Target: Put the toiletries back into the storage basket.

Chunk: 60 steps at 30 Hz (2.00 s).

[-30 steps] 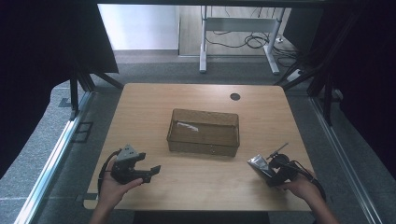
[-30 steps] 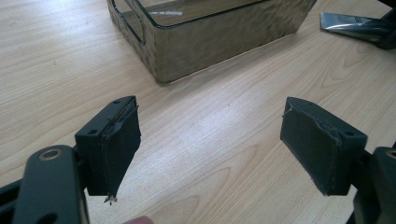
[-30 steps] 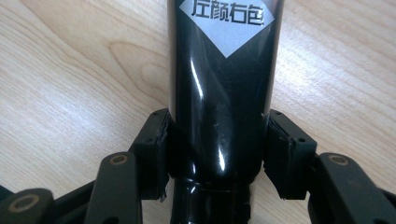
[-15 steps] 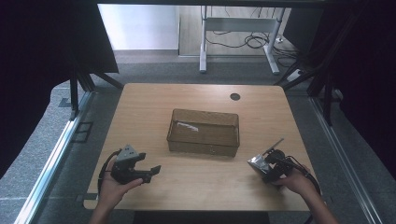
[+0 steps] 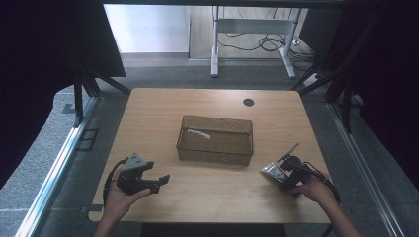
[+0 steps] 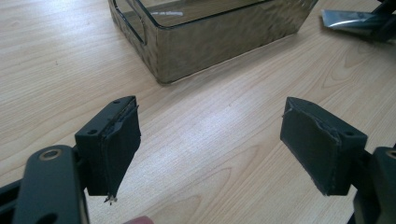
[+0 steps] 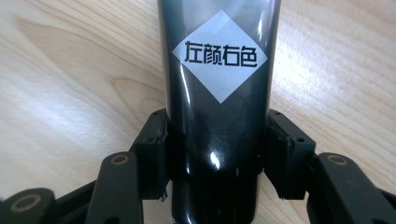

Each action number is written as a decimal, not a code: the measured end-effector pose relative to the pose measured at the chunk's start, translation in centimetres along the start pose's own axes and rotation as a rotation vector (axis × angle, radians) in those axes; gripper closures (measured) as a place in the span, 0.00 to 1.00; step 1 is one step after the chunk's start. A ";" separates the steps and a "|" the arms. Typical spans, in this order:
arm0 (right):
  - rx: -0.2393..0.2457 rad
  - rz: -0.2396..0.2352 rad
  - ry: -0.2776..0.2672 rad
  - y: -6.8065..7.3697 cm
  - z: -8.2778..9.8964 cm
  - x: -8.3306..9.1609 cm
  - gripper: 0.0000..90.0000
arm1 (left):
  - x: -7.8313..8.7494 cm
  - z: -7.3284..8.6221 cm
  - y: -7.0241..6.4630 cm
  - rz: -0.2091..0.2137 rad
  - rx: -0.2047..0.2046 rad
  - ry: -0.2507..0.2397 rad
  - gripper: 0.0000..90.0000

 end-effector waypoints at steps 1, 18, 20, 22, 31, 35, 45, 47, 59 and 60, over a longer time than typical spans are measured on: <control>0.009 -0.003 -0.007 -0.1 -0.1 0.3 0.53 | 0.0 0.0 0.0 0.000 0.000 0.002 0.23; 0.035 -0.029 -0.105 -0.5 -0.8 3.5 0.53 | -0.1 0.0 0.0 0.002 -0.004 0.005 0.23; 0.037 -0.039 -0.118 -0.6 -0.9 3.7 0.53 | -0.1 0.0 0.0 0.002 -0.004 0.005 0.23; 0.039 -0.044 -0.132 -0.7 -0.9 3.9 0.53 | -0.1 0.1 0.0 0.001 -0.002 0.005 0.23; 0.035 -0.040 -0.176 -1.1 -1.2 5.3 0.53 | -0.2 0.1 -0.1 0.003 -0.003 0.008 0.23; 0.037 -0.043 -0.195 -1.2 -1.4 6.0 0.53 | -0.2 0.1 -0.1 0.003 -0.003 0.007 0.23; 0.044 -0.050 -0.239 -1.5 -2.0 7.2 0.53 | -0.2 0.1 0.0 0.003 -0.002 0.008 0.23; 0.048 -0.051 -0.243 -1.5 -2.0 7.3 0.53 | -0.2 0.1 0.0 0.003 -0.002 0.008 0.23; 0.065 -0.060 -0.270 -1.5 -2.6 7.6 0.53 | -0.4 0.2 0.0 0.003 -0.003 0.013 0.23; 0.065 -0.060 -0.270 -1.5 -2.6 7.6 0.53 | -0.4 0.2 0.0 0.003 -0.003 0.013 0.23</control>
Point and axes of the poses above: each handheld gripper's, and its own axes: x roughly backward along the jaws, z roughly out of its underside, y roughly to its left, the point moved 5 cm from there along -x, roughly forward along the jaws, and after that the axes turned 2 degrees about z, right-handed, at the moved point
